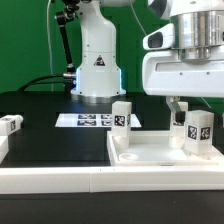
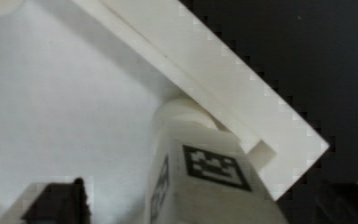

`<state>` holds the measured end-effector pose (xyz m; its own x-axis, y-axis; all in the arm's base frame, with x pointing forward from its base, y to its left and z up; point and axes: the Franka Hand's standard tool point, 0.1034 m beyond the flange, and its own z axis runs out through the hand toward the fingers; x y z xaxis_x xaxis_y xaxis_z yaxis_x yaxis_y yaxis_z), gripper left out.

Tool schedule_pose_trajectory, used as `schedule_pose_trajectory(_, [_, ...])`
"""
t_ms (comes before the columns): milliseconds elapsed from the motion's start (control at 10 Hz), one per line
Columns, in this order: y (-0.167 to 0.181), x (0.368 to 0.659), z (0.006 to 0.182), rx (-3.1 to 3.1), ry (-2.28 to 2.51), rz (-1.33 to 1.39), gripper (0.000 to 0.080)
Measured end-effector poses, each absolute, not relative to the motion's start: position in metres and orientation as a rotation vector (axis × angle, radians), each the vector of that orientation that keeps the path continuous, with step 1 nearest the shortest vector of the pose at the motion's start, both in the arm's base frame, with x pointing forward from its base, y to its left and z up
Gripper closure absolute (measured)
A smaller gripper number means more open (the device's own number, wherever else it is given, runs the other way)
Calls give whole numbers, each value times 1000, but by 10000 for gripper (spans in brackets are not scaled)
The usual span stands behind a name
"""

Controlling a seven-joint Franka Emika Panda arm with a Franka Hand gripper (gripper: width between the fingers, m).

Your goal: Assemble square table

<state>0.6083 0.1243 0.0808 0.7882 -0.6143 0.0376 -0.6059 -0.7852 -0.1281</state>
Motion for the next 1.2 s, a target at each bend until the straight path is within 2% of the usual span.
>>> schedule_pose_trajectory(600, [121, 617, 88, -3063, 181, -145, 151])
schedule_pose_trajectory(1200, [118, 620, 90, -3087, -426, -175, 151])
